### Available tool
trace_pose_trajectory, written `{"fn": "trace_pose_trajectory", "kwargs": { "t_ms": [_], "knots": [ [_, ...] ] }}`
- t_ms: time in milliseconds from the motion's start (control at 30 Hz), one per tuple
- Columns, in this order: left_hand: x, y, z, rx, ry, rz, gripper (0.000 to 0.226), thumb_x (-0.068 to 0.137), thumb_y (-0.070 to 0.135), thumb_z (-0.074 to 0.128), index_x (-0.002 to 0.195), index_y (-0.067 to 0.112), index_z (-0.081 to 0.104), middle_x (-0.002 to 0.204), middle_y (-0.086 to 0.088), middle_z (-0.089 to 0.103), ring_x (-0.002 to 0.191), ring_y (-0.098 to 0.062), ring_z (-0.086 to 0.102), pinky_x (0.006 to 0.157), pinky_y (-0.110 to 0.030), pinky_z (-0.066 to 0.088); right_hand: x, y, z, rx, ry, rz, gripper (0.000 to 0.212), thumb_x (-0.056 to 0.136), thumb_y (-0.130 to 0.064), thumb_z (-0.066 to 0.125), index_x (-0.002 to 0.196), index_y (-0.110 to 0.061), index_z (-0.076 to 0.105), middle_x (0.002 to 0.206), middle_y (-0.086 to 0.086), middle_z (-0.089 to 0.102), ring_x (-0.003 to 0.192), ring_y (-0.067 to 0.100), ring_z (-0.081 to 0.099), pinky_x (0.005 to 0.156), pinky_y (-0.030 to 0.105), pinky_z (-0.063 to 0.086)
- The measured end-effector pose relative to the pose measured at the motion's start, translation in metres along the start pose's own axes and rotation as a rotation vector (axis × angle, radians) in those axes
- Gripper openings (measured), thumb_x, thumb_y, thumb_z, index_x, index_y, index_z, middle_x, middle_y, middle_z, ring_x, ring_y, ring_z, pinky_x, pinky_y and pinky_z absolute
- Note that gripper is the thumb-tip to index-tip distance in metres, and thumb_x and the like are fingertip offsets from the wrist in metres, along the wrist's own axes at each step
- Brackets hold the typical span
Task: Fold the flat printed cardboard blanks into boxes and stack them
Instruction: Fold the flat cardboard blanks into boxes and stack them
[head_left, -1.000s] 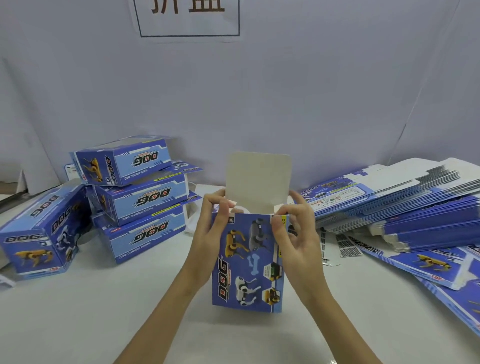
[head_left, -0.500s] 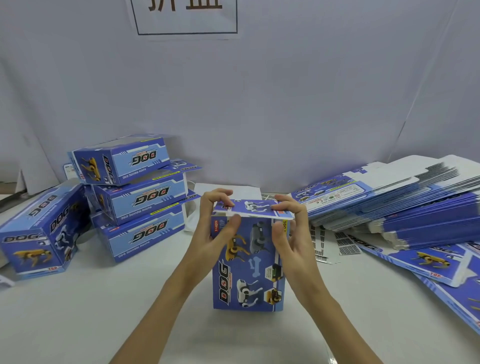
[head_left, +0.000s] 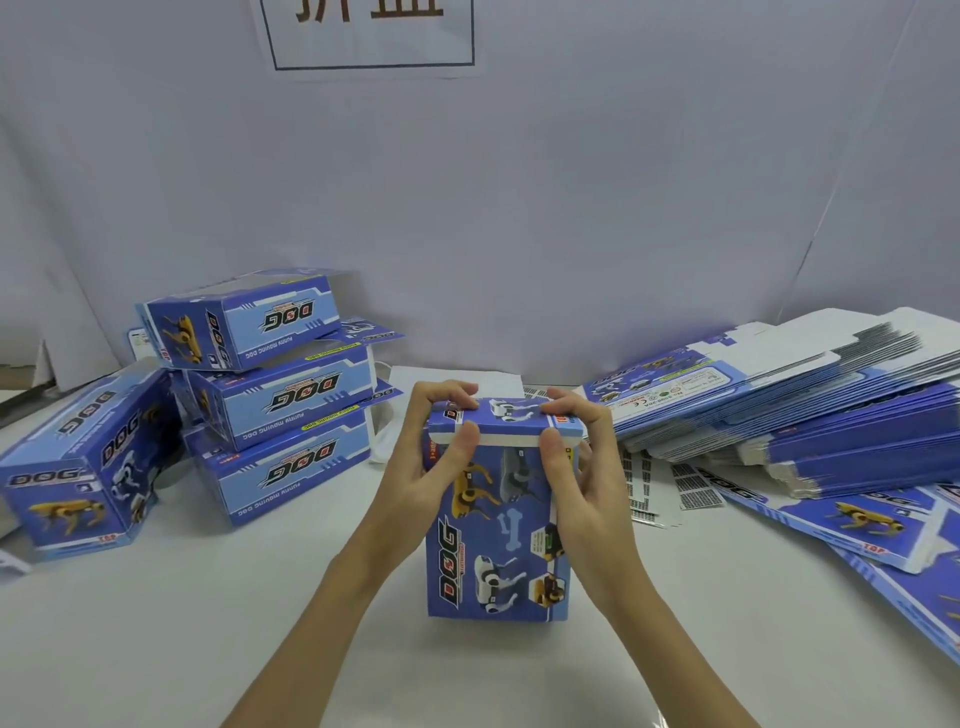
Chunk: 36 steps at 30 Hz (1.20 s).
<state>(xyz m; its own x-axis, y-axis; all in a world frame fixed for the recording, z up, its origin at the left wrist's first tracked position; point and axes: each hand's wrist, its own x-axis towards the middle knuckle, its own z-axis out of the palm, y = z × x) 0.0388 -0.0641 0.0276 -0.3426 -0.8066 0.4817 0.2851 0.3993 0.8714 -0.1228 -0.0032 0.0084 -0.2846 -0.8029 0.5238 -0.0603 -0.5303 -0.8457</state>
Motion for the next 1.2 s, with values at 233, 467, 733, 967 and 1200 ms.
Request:
{"fn": "trace_pose_trajectory", "kwargs": {
  "t_ms": [233, 467, 733, 967, 1200],
  "knots": [
    [0.004, -0.011, -0.001, 0.032, 0.018, 0.053, 0.018, 0.099, 0.037, 0.054, 0.117, 0.035, 0.055, 0.13, 0.02, 0.061, 0.12, -0.02, 0.069, 0.07, -0.028, 0.063, 0.001, -0.005, -0.003, 0.053, -0.016, 0.038, 0.038, 0.098, -0.048, 0.058, 0.128, -0.025, 0.055, 0.134, -0.003, 0.064, 0.125, 0.028, 0.068, 0.082, 0.051, 0.065],
    [0.005, -0.025, -0.013, 0.716, 0.129, 0.304, 0.088, 0.085, 0.072, 0.066, 0.155, 0.031, 0.032, 0.15, 0.014, 0.039, 0.14, -0.021, 0.046, 0.101, -0.039, 0.057, 0.0, 0.002, 0.006, 0.163, 0.295, -0.009, 0.024, 0.093, -0.023, 0.074, 0.113, -0.021, 0.061, 0.121, 0.014, 0.07, 0.117, 0.026, 0.072, 0.081, 0.031, 0.062],
    [0.008, -0.035, -0.02, 1.121, 0.041, 0.352, 0.131, 0.067, 0.094, 0.059, 0.166, 0.028, 0.003, 0.158, 0.011, 0.021, 0.145, -0.014, 0.025, 0.122, -0.045, 0.021, 0.002, 0.011, -0.008, 0.072, 0.011, 0.146, 0.036, 0.091, -0.027, 0.075, 0.12, -0.018, 0.056, 0.115, 0.002, 0.07, 0.118, 0.022, 0.07, 0.077, 0.025, 0.06],
    [0.008, -0.025, -0.024, 1.207, -0.22, 0.494, 0.127, 0.069, 0.078, 0.074, 0.166, 0.023, 0.013, 0.158, 0.004, 0.03, 0.151, -0.012, 0.022, 0.13, -0.039, 0.004, 0.006, 0.0, -0.017, -0.002, -0.191, 0.149, 0.045, 0.111, -0.049, 0.036, 0.156, -0.05, 0.039, 0.138, -0.036, 0.058, 0.125, -0.007, 0.062, 0.086, 0.016, 0.057],
    [-0.001, -0.028, -0.004, 1.355, -0.285, 0.517, 0.122, 0.072, 0.083, 0.064, 0.166, 0.021, 0.016, 0.163, 0.001, 0.029, 0.152, -0.022, 0.028, 0.127, -0.05, 0.014, 0.002, 0.014, -0.008, -0.043, -0.104, 0.167, 0.046, 0.112, -0.041, 0.036, 0.155, -0.058, 0.037, 0.162, -0.014, 0.042, 0.151, 0.014, 0.043, 0.119, 0.052, 0.043]
  ]
}}
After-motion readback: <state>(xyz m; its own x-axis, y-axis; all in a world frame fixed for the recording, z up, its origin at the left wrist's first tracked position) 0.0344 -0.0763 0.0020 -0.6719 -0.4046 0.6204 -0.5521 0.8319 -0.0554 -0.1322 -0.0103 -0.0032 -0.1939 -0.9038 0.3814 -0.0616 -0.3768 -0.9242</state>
